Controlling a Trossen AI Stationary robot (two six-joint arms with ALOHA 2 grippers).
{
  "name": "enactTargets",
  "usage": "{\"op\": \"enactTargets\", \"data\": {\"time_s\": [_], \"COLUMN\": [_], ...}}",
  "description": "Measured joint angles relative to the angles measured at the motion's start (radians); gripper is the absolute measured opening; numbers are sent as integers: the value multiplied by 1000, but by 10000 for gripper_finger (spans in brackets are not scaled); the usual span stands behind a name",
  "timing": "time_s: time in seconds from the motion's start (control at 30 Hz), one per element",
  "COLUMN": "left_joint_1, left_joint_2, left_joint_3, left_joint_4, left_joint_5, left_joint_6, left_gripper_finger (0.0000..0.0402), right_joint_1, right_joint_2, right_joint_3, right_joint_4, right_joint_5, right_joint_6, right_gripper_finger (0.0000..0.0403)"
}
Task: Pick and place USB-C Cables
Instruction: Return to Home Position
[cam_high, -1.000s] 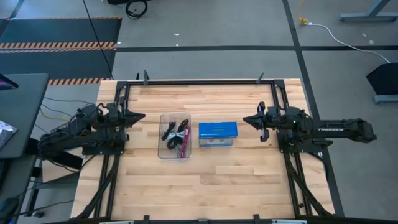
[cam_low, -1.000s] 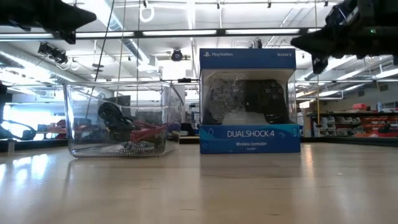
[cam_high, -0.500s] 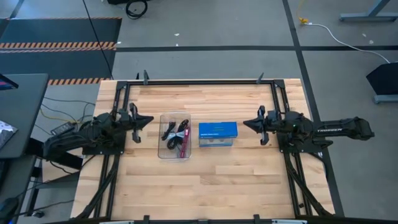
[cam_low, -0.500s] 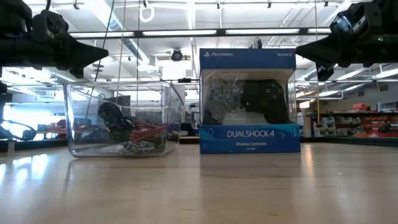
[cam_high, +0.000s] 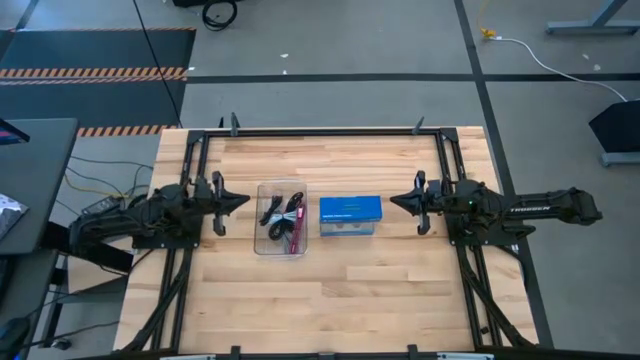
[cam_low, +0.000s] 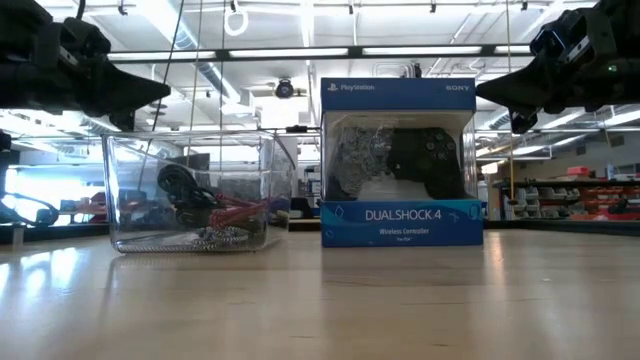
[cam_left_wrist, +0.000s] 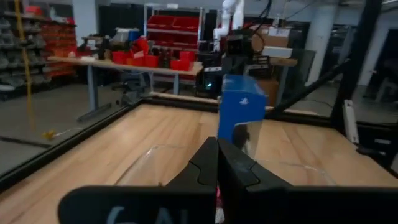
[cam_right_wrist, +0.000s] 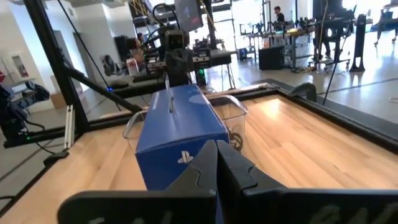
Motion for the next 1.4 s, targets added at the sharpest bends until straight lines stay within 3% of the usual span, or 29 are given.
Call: {"op": "enactTargets", "data": {"time_s": [0.5,1.4], "left_joint_1": [-22,-22], "left_joint_2": [0,0], "left_joint_3": [0,-1], "left_joint_4": [13,13], "left_joint_5": [-15,-14], "left_joint_6": [49,49], "left_gripper_finger": [29,23], "right_joint_1": [0,0], "right_joint_2": [0,0], "right_joint_3": [0,0], "right_joint_4": [28,28], "right_joint_5": [-44,-46], "right_joint_6": [-8,-8], "right_gripper_finger": [3,13]}}
